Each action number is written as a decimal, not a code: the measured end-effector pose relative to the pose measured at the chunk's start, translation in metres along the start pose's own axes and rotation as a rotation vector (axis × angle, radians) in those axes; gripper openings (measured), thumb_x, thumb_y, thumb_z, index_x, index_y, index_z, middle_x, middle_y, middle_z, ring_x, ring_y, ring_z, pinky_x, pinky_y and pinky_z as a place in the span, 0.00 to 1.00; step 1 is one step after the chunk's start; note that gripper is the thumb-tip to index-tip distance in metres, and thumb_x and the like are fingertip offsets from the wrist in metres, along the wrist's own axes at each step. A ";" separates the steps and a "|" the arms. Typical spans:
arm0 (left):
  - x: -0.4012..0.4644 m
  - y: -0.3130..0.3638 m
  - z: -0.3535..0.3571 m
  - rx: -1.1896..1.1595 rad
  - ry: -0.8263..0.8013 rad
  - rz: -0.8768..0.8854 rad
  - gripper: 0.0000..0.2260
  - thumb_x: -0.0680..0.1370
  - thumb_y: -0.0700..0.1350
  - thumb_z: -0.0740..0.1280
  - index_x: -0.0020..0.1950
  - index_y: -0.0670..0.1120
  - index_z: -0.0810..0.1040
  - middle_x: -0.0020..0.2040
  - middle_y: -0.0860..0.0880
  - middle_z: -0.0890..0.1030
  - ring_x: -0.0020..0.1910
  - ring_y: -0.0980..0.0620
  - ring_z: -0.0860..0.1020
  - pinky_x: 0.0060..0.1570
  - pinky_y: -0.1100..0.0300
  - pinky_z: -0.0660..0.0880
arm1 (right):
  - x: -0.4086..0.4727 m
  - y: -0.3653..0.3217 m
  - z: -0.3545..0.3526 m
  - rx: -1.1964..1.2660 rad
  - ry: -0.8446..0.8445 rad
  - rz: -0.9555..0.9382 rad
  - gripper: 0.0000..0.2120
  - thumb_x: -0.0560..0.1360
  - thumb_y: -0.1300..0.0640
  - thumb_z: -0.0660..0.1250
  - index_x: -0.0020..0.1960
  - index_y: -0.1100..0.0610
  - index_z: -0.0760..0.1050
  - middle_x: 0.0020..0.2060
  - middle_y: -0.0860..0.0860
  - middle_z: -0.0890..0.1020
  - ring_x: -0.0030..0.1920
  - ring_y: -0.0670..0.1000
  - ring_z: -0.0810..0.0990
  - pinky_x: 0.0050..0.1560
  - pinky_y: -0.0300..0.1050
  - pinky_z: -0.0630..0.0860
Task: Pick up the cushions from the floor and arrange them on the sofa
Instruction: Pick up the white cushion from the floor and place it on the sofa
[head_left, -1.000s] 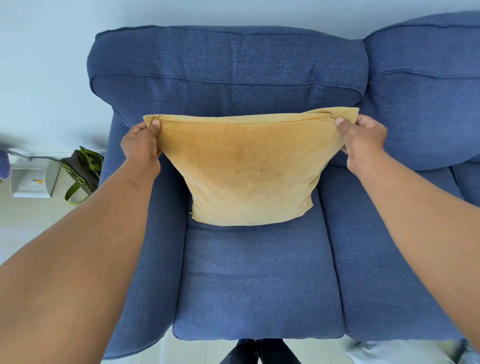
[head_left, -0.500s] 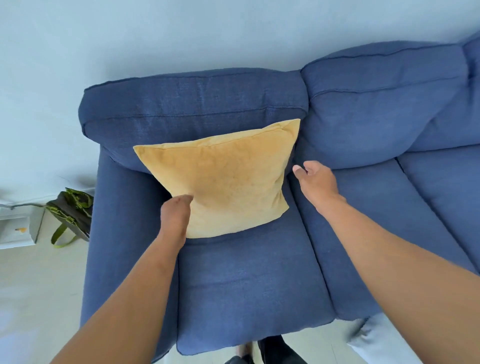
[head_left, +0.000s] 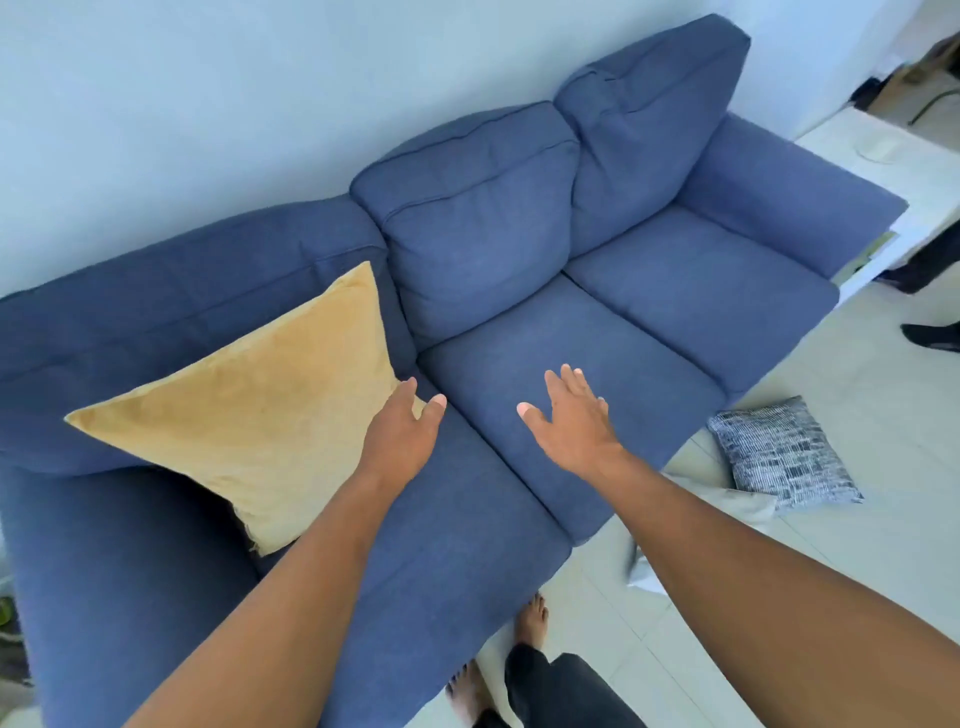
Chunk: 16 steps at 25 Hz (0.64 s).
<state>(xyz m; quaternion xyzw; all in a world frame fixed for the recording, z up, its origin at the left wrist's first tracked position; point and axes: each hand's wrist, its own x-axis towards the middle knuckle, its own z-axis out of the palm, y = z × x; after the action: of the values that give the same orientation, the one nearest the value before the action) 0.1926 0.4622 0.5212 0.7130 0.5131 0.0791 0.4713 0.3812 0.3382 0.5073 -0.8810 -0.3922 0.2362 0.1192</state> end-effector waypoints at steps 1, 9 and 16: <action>-0.004 0.012 0.016 0.046 -0.036 0.056 0.24 0.86 0.55 0.60 0.80 0.48 0.67 0.76 0.56 0.72 0.77 0.49 0.68 0.73 0.55 0.63 | -0.010 0.020 -0.005 0.002 0.013 0.032 0.34 0.86 0.41 0.56 0.84 0.60 0.55 0.86 0.57 0.51 0.87 0.56 0.45 0.82 0.65 0.52; -0.027 0.105 0.165 0.441 -0.286 0.343 0.34 0.86 0.56 0.59 0.86 0.42 0.50 0.87 0.45 0.49 0.86 0.49 0.46 0.81 0.48 0.51 | -0.078 0.185 -0.037 0.142 0.136 0.317 0.37 0.85 0.39 0.58 0.85 0.60 0.53 0.86 0.58 0.52 0.86 0.57 0.48 0.82 0.64 0.55; -0.064 0.163 0.324 0.594 -0.492 0.389 0.35 0.86 0.56 0.60 0.86 0.41 0.50 0.87 0.44 0.51 0.86 0.46 0.46 0.82 0.47 0.52 | -0.133 0.330 -0.055 0.206 0.123 0.509 0.35 0.86 0.40 0.57 0.85 0.59 0.53 0.86 0.58 0.52 0.86 0.57 0.48 0.81 0.65 0.52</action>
<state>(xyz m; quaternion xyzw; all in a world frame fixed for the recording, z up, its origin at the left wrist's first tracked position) 0.4630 0.2140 0.4915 0.8988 0.2420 -0.1568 0.3300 0.5421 0.0184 0.4669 -0.9471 -0.1243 0.2434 0.1684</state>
